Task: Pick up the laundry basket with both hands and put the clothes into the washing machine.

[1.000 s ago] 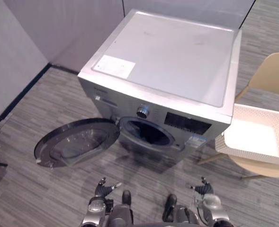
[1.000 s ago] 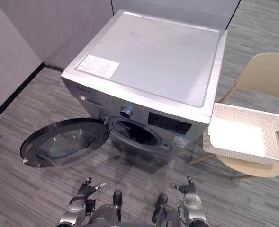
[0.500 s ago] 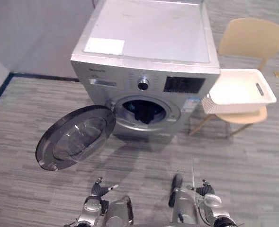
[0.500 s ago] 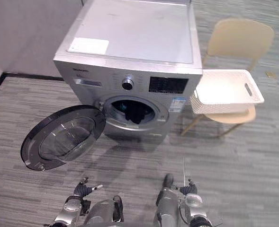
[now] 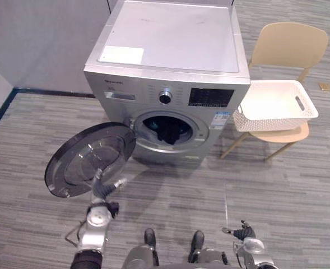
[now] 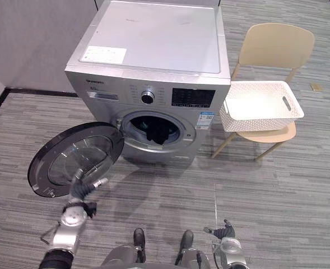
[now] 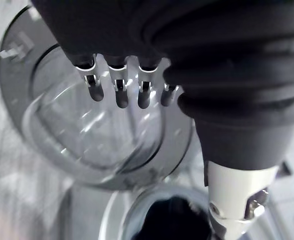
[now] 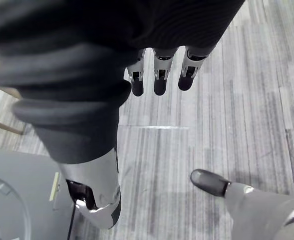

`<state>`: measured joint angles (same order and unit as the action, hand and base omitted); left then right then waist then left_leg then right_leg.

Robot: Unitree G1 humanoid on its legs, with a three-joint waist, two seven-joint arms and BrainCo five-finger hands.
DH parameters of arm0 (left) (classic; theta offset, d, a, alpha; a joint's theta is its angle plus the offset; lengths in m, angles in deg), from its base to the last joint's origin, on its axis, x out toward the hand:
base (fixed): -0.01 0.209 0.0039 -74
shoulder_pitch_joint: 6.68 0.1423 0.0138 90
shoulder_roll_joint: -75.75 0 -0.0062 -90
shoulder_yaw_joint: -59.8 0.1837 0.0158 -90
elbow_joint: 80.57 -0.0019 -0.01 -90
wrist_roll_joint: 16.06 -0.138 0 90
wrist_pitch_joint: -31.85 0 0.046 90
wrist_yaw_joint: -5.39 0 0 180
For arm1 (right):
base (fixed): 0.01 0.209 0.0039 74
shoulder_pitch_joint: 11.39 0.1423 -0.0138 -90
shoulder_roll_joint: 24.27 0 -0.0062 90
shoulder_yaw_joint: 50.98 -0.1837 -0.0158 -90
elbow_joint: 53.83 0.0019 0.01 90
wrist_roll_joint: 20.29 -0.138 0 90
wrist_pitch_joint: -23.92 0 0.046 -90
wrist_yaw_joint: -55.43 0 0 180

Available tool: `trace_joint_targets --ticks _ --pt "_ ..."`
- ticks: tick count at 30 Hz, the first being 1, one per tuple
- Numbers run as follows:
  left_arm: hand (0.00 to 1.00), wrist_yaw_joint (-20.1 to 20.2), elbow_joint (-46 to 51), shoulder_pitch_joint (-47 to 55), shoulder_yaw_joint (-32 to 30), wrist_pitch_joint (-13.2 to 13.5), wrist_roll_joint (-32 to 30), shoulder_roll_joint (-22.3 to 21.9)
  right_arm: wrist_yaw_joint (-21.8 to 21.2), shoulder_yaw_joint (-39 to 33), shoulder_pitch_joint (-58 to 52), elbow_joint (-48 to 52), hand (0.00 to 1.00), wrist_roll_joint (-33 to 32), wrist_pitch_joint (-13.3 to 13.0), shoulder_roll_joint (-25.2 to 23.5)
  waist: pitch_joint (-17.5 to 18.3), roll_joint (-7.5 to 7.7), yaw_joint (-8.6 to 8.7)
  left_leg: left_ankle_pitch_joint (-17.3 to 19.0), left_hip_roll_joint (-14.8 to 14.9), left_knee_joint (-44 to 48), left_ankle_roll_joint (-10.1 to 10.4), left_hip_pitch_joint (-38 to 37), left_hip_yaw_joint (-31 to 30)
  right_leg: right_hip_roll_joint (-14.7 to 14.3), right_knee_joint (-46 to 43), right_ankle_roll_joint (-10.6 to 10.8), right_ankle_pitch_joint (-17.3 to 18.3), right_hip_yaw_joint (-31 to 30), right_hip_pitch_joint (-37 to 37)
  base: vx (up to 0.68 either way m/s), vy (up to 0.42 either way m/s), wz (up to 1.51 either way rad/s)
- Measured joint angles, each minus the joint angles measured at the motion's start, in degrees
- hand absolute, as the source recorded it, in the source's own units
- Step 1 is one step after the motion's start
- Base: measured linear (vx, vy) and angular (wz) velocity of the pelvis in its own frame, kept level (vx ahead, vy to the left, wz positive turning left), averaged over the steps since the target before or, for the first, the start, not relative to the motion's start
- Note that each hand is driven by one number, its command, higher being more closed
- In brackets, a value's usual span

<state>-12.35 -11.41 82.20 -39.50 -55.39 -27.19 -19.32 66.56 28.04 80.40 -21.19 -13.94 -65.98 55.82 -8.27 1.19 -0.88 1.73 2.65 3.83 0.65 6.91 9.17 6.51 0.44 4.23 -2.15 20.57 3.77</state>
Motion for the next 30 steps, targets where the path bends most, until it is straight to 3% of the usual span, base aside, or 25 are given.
trace_joint_targets --ticks 2,8,10,14,16,19,27,30 --pt "0.00 -3.97 1.19 -2.27 -3.62 -0.02 -2.50 2.57 -0.02 0.02 0.21 0.49 0.00 0.00 -0.64 -0.01 0.04 0.01 -0.14 -0.01 -0.29 -0.41 -0.01 -1.03 -1.34 -0.09 1.06 -0.31 -0.31 0.05 -1.31 0.06 0.003 0.00" --pt "0.00 -10.26 2.45 -8.49 -13.74 -0.07 -2.83 9.27 -0.05 0.08 0.32 2.63 0.00 0.05 -1.59 0.05 -0.01 0.38 -1.24 -0.20 -0.46 -1.48 -0.28 0.22 -1.13 -0.31 2.24 -1.12 -1.36 -0.48 0.18 0.01 0.010 -0.04" --pt "0.00 -11.70 2.44 -11.40 -16.77 -0.08 -1.15 13.21 -0.11 0.18 0.71 2.54 0.00 0.05 -1.65 0.07 -0.26 1.35 -1.84 -0.29 -0.34 -0.73 -0.37 2.43 -1.21 -0.41 2.36 -1.32 -1.87 -1.10 2.06 -0.03 0.013 -0.05" --pt "0.00 -12.84 -1.76 -18.56 -18.70 -0.68 1.49 25.92 -0.16 0.61 1.67 3.67 0.00 0.03 -1.64 0.08 -2.18 4.87 -3.55 -0.27 0.73 1.58 -0.37 6.04 -1.90 -1.43 2.77 -2.70 -4.25 -3.35 4.70 -0.07 0.010 -0.05" --pt "0.00 -12.40 -8.87 -24.55 -18.58 -1.47 1.90 32.89 -0.19 1.53 1.94 5.50 0.00 -0.09 -1.80 0.06 -3.48 7.26 -3.43 -0.24 1.30 3.48 -0.33 8.57 -2.91 -1.80 2.79 -2.71 -5.66 -4.50 6.09 -0.10 0.039 0.12" --pt "0.00 -10.66 -18.69 -31.00 -18.16 -2.61 2.61 38.55 -0.92 3.17 1.82 7.35 0.00 -0.15 -2.16 -0.09 -5.01 9.60 -3.82 0.12 2.46 5.74 -0.02 11.48 -3.73 -2.42 2.90 -2.74 -7.50 -5.28 7.78 -0.12 0.035 0.03" --pt "0.00 -1.50 -29.60 -41.89 -13.41 -3.88 2.56 41.62 -1.43 5.40 0.73 14.12 0.00 -2.04 -2.75 -0.47 -8.88 12.94 -6.19 0.39 6.24 9.40 1.50 18.54 -4.72 -5.19 3.73 -2.07 -11.62 -6.79 12.26 -0.10 0.013 -0.03" --pt "0.00 1.93 -29.63 -43.95 -10.65 -3.80 2.45 41.47 -1.45 5.37 0.34 16.23 0.00 -2.47 -3.48 -0.48 -9.97 13.56 -6.10 0.03 7.74 10.41 2.75 20.33 -6.03 -6.78 3.99 -2.26 -11.77 -6.84 12.98 -0.02 -0.080 0.01"
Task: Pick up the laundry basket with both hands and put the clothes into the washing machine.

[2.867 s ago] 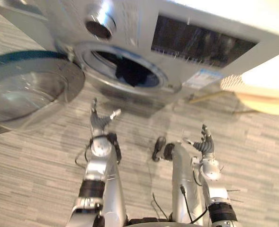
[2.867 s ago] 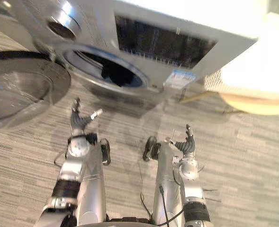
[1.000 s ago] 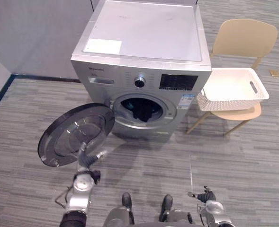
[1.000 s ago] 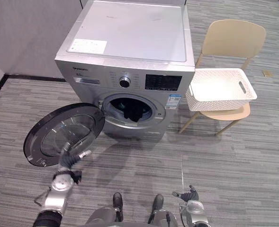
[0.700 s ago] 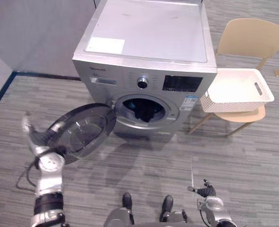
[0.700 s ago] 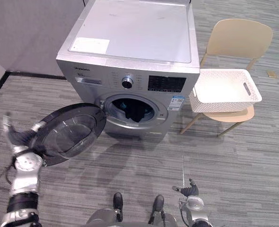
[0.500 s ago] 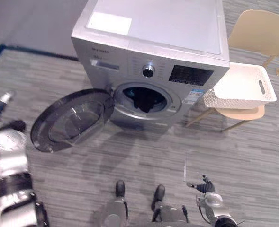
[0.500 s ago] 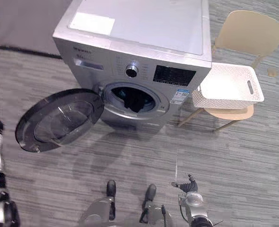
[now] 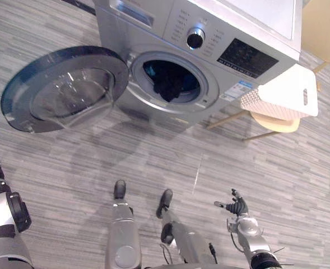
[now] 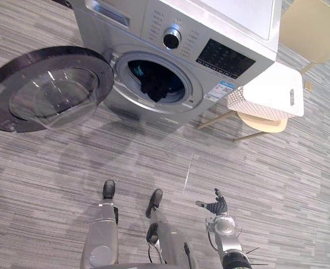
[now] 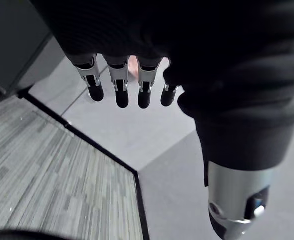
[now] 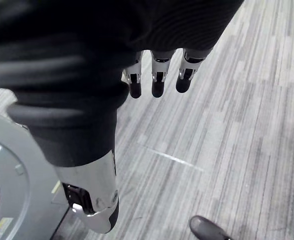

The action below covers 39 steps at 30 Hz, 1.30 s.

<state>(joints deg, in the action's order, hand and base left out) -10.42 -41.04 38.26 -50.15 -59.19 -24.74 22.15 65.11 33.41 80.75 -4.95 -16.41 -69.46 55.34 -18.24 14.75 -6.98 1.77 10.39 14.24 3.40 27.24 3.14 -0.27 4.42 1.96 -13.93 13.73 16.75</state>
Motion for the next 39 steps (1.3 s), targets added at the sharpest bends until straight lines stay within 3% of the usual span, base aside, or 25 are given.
trace_joint_targets --ticks 5,9,11,15,19,22,25,27,31,35,36,37,39 --pt "0.00 3.69 -0.18 -2.73 4.97 0.20 -2.24 -0.89 -0.26 -0.04 0.07 2.17 0.00 -0.51 -0.34 0.04 -1.91 0.69 0.04 -1.16 1.41 -0.02 1.76 2.28 -0.64 -1.61 1.21 -0.02 0.10 -1.37 1.61 0.00 -0.076 -0.06" --pt "0.00 4.71 -1.00 -3.63 6.19 0.32 -3.76 -1.78 -1.11 -0.07 -0.67 2.14 0.00 -0.51 -0.40 0.36 -2.28 0.80 -0.01 -1.85 1.32 0.80 2.84 3.33 -1.19 -1.65 1.21 -0.68 4.20 -1.49 2.05 0.01 -0.054 0.08" --pt "0.00 4.75 -1.00 -3.43 6.91 0.35 -3.83 -1.85 -1.17 0.00 -0.16 2.17 0.00 -0.49 -0.40 0.36 -2.35 0.74 -0.01 -2.50 1.49 0.42 3.73 3.80 -1.62 -2.07 1.21 -0.61 4.27 -1.36 2.60 0.02 -0.046 0.02" --pt "0.00 4.30 1.07 -0.06 6.99 0.78 -4.46 -2.91 -1.15 0.00 -0.01 2.20 0.00 -0.30 -0.47 0.45 -2.39 0.69 0.03 -2.82 1.02 0.31 3.36 3.67 -1.67 -1.82 1.21 -0.72 4.17 -1.33 2.55 0.06 0.008 0.02" --pt "0.00 2.69 9.53 8.58 5.50 1.58 -4.45 -7.58 -1.15 -0.01 0.27 1.57 0.00 1.00 -0.15 0.39 -2.53 0.34 0.00 -3.14 -0.54 -1.03 2.88 1.48 -1.56 -0.47 1.21 -0.97 4.07 -1.18 0.89 0.08 0.063 0.11" --pt "0.00 1.21 17.85 17.83 5.26 2.68 -4.29 -15.53 -1.11 -0.91 0.46 0.90 0.00 2.47 0.01 0.63 -2.32 -1.51 -0.01 -3.35 -1.99 -2.79 2.59 -0.65 -1.58 1.35 0.56 0.10 4.89 -0.49 -0.39 0.08 0.085 0.19" --pt "0.00 0.75 26.58 27.17 6.60 3.11 -4.23 -26.41 -1.12 -1.22 0.75 -0.55 0.00 3.80 1.08 0.60 -0.99 -4.26 0.06 -4.14 -3.99 -4.50 1.42 -2.16 -1.60 3.40 -1.00 1.48 6.02 0.15 -0.76 0.06 0.110 0.20" --pt "0.00 1.15 30.90 34.57 12.15 2.98 -4.09 -33.98 -1.15 -1.33 0.93 -1.00 0.00 5.31 1.86 0.28 0.17 -6.37 0.19 -4.19 -5.49 -5.32 1.24 -3.79 -1.36 4.98 -1.59 1.80 6.33 0.13 -1.75 0.06 0.125 0.11" --pt "0.00 5.50 32.13 42.62 24.87 3.03 -3.29 -40.90 -1.12 -1.39 1.01 -2.91 0.00 6.07 2.62 -0.75 3.39 -7.77 1.63 -4.22 -6.99 -7.15 -0.11 -6.79 -0.61 6.47 -3.09 3.11 7.46 -0.26 -3.16 0.03 0.092 0.03" --pt "0.00 9.94 31.84 43.94 34.29 3.04 -3.31 -43.72 -1.12 -1.39 0.93 -3.66 0.00 6.87 3.02 -0.93 6.02 -8.94 3.09 -4.69 -7.86 -10.54 -0.96 -10.58 1.95 7.39 -4.16 3.59 8.58 -2.44 -3.69 0.01 0.071 -0.26" --pt "0.00 10.73 31.84 43.66 35.65 3.05 -3.75 -44.38 -1.10 -1.39 0.88 -3.65 0.00 7.03 3.20 -0.86 6.45 -9.49 3.28 -4.88 -8.06 -11.33 -1.24 -11.44 2.52 7.54 -4.28 3.68 8.66 -3.04 -3.76 0.01 0.049 -0.23" --pt "0.00 10.91 31.33 42.21 37.54 3.06 -4.59 -45.19 -1.10 -1.42 0.58 -3.65 0.00 7.22 3.66 -0.62 7.43 -10.82 4.71 -5.23 -8.38 -12.64 -1.66 -12.24 3.23 7.82 -4.17 3.69 8.66 -3.52 -3.78 0.01 0.059 -0.19" --pt "0.00 10.54 28.78 37.75 38.12 3.06 -5.59 -45.88 -1.07 -1.56 0.52 -3.64 0.00 7.28 3.81 -0.37 8.00 -12.51 5.99 -5.96 -8.69 -14.22 -1.66 -12.81 3.87 8.15 -3.91 3.66 8.59 -3.65 -3.39 0.02 0.046 -0.12"
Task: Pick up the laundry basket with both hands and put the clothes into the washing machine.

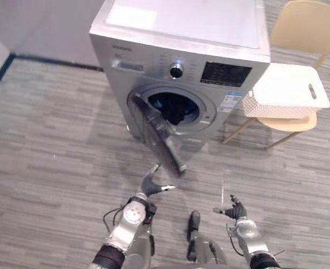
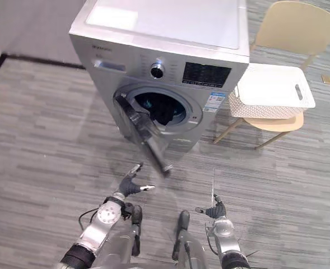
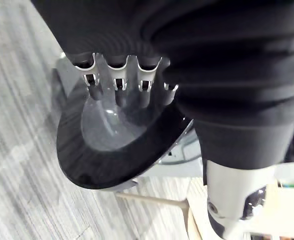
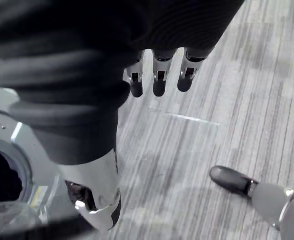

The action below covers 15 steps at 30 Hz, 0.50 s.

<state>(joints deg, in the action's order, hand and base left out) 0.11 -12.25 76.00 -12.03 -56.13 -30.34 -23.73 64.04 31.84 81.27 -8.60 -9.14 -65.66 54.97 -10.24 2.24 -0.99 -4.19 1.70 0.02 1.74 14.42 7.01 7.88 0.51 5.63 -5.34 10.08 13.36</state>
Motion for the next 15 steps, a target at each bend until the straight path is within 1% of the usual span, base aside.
trace_joint_targets --ticks 1,2,3,4,5,6,7,8,9,10,11,12,14,15 --pt "0.00 -0.11 -1.15 -2.16 -0.17 -0.01 -0.01 0.10 0.00 0.05 0.11 0.14 0.00 0.00 -0.01 -0.02 -0.06 -0.45 0.40 -0.27 0.00 -0.44 -0.02 -0.21 0.43 -0.01 0.16 -0.04 -0.13 -0.27 0.11 0.01 0.036 -0.27" --pt "0.00 -0.95 -3.92 -6.97 -0.85 -0.17 -0.11 0.52 0.00 0.24 0.18 0.64 0.00 0.00 -0.04 0.04 0.06 -1.01 0.73 -0.68 0.02 -1.43 0.17 -0.24 1.42 0.01 0.82 0.16 -0.81 -1.20 1.19 0.00 0.021 -0.44" --pt "0.00 -2.63 -6.48 -12.12 -2.76 -0.29 -0.23 1.55 0.01 0.54 0.74 0.95 0.00 0.00 -0.11 0.24 0.01 -1.22 1.55 -1.10 0.05 -2.48 0.26 0.08 2.86 0.02 1.29 -0.02 -1.59 -2.45 2.59 0.01 0.015 -0.53" --pt "0.00 -3.36 -7.99 -14.78 -4.39 -0.32 -0.33 2.16 0.02 0.62 0.94 1.39 0.00 0.00 -0.11 0.30 0.02 -1.24 1.99 -1.36 0.05 -2.97 0.25 0.43 3.42 0.01 1.60 0.02 -2.10 -3.02 3.03 0.04 0.010 -0.60" --pt "0.00 -5.13 -12.26 -20.84 -7.65 -0.47 0.08 4.30 0.12 0.94 1.17 2.83 0.00 -0.01 -0.08 0.71 -0.07 -1.32 3.12 -1.73 0.06 -3.64 0.15 1.47 4.87 -0.05 2.50 -0.31 -3.50 -4.30 4.66 0.05 0.007 -0.65" --pt "0.00 -6.92 -19.01 -28.20 -10.15 -0.65 0.27 8.38 0.17 1.11 1.25 4.91 0.00 -0.05 -0.08 1.41 -0.51 -1.31 3.67 -2.17 0.07 -4.21 -0.36 2.54 6.47 -0.25 3.47 -0.06 -5.09 -5.95 6.44 0.04 0.008 -0.68" --pt "0.00 -7.87 -22.94 -32.34 -10.36 -0.99 0.61 11.33 0.22 1.16 1.30 6.43 0.00 -0.23 -0.09 1.77 -1.24 -1.10 3.93 -2.37 0.11 -4.21 -0.64 3.00 7.52 -0.37 3.90 0.14 -5.78 -7.07 7.21 0.02 0.010 -0.72" --pt "0.00 -9.29 -29.51 -39.89 -10.39 -1.77 1.24 18.36 0.36 1.41 1.65 9.61 0.00 -0.53 -0.11 2.42 -2.68 -0.65 5.27 -2.71 0.19 -4.05 -1.13 4.34 8.83 -0.62 4.64 -0.03 -7.12 -8.72 8.96 0.01 0.007 -0.64" --pt "0.00 -10.58 -33.23 -45.97 -10.63 -2.36 1.34 25.50 1.19 1.52 1.88 12.60 0.00 -1.07 -0.46 2.54 -3.84 0.10 6.73 -3.01 0.32 -3.97 -1.52 6.02 10.09 -0.85 5.10 -0.06 -8.04 -10.06 11.09 0.01 -0.002 -0.61" --pt "0.00 -11.33 -33.88 -49.31 -11.15 -2.86 1.34 28.97 1.53 1.53 1.67 14.61 0.00 -1.66 -0.79 2.49 -4.95 0.57 7.08 -3.01 0.46 -3.95 -1.52 6.69 10.77 -1.04 5.11 -0.07 -8.32 -10.77 12.07 0.01 -0.016 -0.40" --pt "0.00 -11.65 -33.93 -51.88 -11.74 -2.89 1.36 31.34 1.82 1.45 0.90 16.33 0.00 -2.05 -1.52 2.61 -5.87 0.79 7.18 -3.01 0.64 -3.91 -1.51 7.17 11.10 -1.25 5.11 -0.14 -8.41 -11.33 12.74 0.03 -0.018 -0.28" --pt "0.00 -12.25 -34.13 -53.75 -12.25 -3.42 1.40 32.69 2.47 1.42 -1.00 19.22 0.00 -2.22 -1.95 2.61 -6.44 0.86 6.91 -2.98 0.99 -3.89 -1.49 7.57 11.47 -1.59 5.11 -0.21 -8.47 -11.82 13.32 0.04 -0.013 -0.17" --pt "0.00 -12.36 -33.81 -53.89 -12.17 -3.36 1.35 33.05 2.67 1.57 -4.03 23.49 0.00 -2.74 -2.92 1.85 -6.46 0.87 6.51 -2.87 1.57 -3.67 -1.34 8.36 11.72 -2.05 5.10 -0.32 -8.57 -11.93 14.11 0.04 -0.015 -0.06" --pt "0.00 -12.28 -33.31 -53.89 -12.22 -3.35 1.35 33.00 2.74 2.20 -5.64 26.25 0.00 -2.76 -3.81 1.65 -6.52 1.00 6.39 -2.53 2.10 -3.10 -0.86 9.44 11.71 -2.39 5.10 -0.33 -8.57 -11.90 14.81 0.03 -0.022 0.02"
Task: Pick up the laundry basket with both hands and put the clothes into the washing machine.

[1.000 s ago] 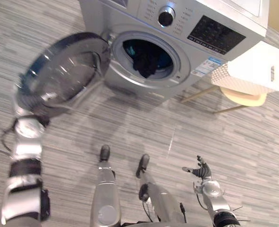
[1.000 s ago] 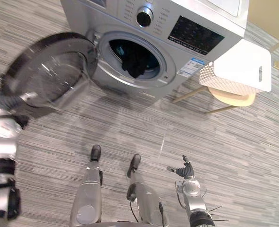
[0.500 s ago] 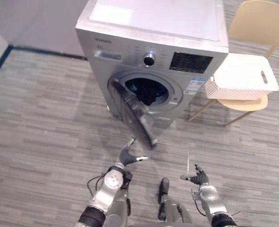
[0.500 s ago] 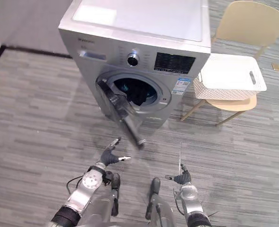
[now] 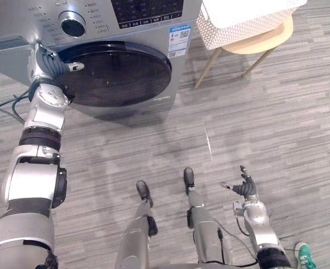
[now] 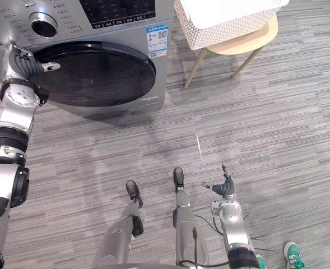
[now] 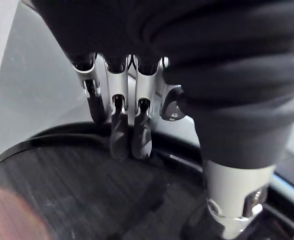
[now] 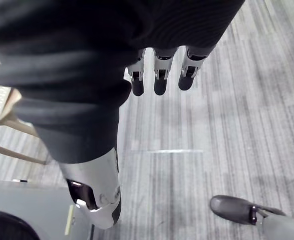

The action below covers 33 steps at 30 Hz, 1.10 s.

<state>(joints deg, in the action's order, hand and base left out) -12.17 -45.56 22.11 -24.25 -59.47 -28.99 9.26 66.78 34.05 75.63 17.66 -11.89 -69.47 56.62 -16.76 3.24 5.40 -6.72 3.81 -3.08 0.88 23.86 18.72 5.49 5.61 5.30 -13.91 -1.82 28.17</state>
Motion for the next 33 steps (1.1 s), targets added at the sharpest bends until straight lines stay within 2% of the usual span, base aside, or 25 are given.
trace_joint_targets --ticks 2,7,10,11,14,16,19,22,24,26,28,29,30,32,33 --pt "0.00 -1.27 1.74 0.01 -1.42 -0.01 -0.01 -0.10 0.09 0.65 -0.88 2.62 0.00 0.00 -0.71 -0.12 -0.40 0.73 -0.26 0.01 0.41 0.11 0.05 0.61 0.03 -0.36 -0.01 0.00 0.00 -0.07 0.49 0.01 -0.010 0.02" --pt "0.00 -1.43 5.11 1.99 -5.31 0.06 0.20 -3.53 0.97 0.51 -2.34 5.89 0.00 -0.01 -1.67 -0.11 -0.40 0.73 -0.77 0.32 0.76 0.11 0.48 0.38 -0.42 -0.53 -0.36 -0.01 0.01 0.23 0.17 0.00 0.004 0.02" --pt "0.00 -1.41 10.20 7.71 -6.62 0.83 1.23 -7.29 0.98 0.46 -3.36 5.85 0.00 -0.03 -1.73 -0.16 -0.37 0.67 -1.26 0.31 0.93 0.14 0.49 -1.07 -1.42 -0.63 -0.31 -0.25 0.20 1.23 -1.80 0.00 0.001 0.13" --pt "0.00 -1.35 12.85 11.67 -6.87 1.21 1.86 -9.40 1.00 0.40 -3.95 5.73 0.00 -0.05 -1.73 -0.20 -0.35 0.64 -1.38 0.39 0.91 0.11 0.61 -2.29 -1.99 -0.60 -0.32 -1.19 0.96 2.08 -3.37 0.00 -0.012 0.22" --pt "0.00 -1.72 19.60 24.38 -8.31 1.67 3.75 -17.26 1.04 0.29 -4.27 2.94 0.00 -0.02 -1.64 -0.40 0.01 0.07 -1.97 0.74 1.14 0.05 1.14 -5.39 -4.25 -0.78 -0.61 -1.79 2.85 4.48 -7.53 0.04 -0.025 0.37" --pt "0.00 -2.55 24.48 35.59 -8.27 1.78 4.62 -24.67 1.14 -1.03 -4.21 -0.99 0.00 0.14 -1.02 -0.76 0.85 -1.09 -3.10 0.79 1.15 -0.10 1.50 -7.17 -5.83 -0.85 -1.18 -1.97 4.30 6.43 -10.01 0.07 -0.029 0.41" --pt "0.00 -2.39 25.13 50.95 -7.61 1.71 6.28 -32.26 1.17 -4.07 -3.52 -8.93 0.00 0.23 0.30 -1.31 2.87 -3.76 -4.52 0.49 1.00 -0.54 1.42 -9.99 -9.33 -0.69 -2.77 -1.92 7.02 9.96 -13.94 0.11 -0.015 0.59" --pt "0.00 -1.16 24.30 61.18 -7.51 1.75 6.76 -35.51 1.15 -4.63 -3.43 -15.01 0.00 0.26 1.62 -1.38 4.65 -5.84 -6.48 0.16 0.34 -0.97 1.90 -12.66 -14.34 -0.15 -5.00 -1.53 10.26 15.52 -18.31 0.08 0.007 0.86" --pt "0.00 -0.55 22.35 64.06 -7.67 1.77 7.07 -36.49 1.12 -4.60 -3.13 -16.79 0.00 0.23 2.00 -1.61 5.21 -6.72 -6.80 0.32 0.18 -0.87 2.64 -12.65 -16.80 0.85 -7.59 -1.27 12.92 20.66 -20.46 0.01 0.024 1.40" --pt "0.00 0.62 20.31 66.06 -8.01 1.70 7.49 -37.10 1.15 -4.70 -3.19 -16.82 0.00 0.21 2.09 -2.04 5.96 -7.04 -6.58 1.18 0.92 -0.27 1.75 -12.20 -13.30 2.29 -9.88 -0.71 15.27 26.43 -22.11 0.01 0.053 1.65" --pt "0.00 1.47 17.61 66.97 -8.44 1.66 7.69 -37.52 1.17 -4.84 -2.37 -17.90 0.00 0.18 2.16 -1.92 6.32 -6.67 -6.77 2.15 2.43 0.24 0.27 -11.97 -4.07 4.07 -11.42 0.04 16.59 31.48 -23.39 0.05 0.086 1.35" --pt "0.00 2.27 15.42 67.71 -9.17 1.42 7.74 -37.53 1.21 -5.31 -1.25 -19.10 0.00 0.15 2.35 -1.89 6.51 -6.35 -6.71 3.50 3.45 1.34 -1.69 -11.63 3.71 5.09 -12.09 0.75 17.23 34.10 -24.11 0.09 0.102 1.27" --pt "0.00 2.69 13.56 67.99 -10.38 1.07 7.81 -37.66 1.21 -5.33 -0.19 -20.77 0.00 0.15 2.60 -1.65 6.58 -6.24 -6.57 3.77 4.54 2.72 -2.14 -11.54 10.64 6.55 -12.95 1.57 17.83 36.48 -24.76 0.11 0.121 1.24" --pt "0.00 2.70 11.38 68.59 -12.54 0.49 7.86 -37.60 1.05 -5.19 0.76 -22.57 0.00 0.11 2.88 -0.85 6.67 -6.28 -6.64 2.46 5.14 4.63 -2.78 -11.15 15.91 8.53 -14.24 2.70 18.62 40.64 -26.33 0.13 0.153 1.18" --pt "0.00 2.69 9.98 68.90 -13.96 0.41 8.04 -37.28 0.95 -5.09 0.99 -23.54 0.00 0.11 3.47 -0.87 6.96 -6.00 -6.38 1.21 4.54 5.99 -3.06 -10.47 14.95 9.76 -14.35 3.38 19.03 43.35 -28.09 0.18 0.178 1.18"
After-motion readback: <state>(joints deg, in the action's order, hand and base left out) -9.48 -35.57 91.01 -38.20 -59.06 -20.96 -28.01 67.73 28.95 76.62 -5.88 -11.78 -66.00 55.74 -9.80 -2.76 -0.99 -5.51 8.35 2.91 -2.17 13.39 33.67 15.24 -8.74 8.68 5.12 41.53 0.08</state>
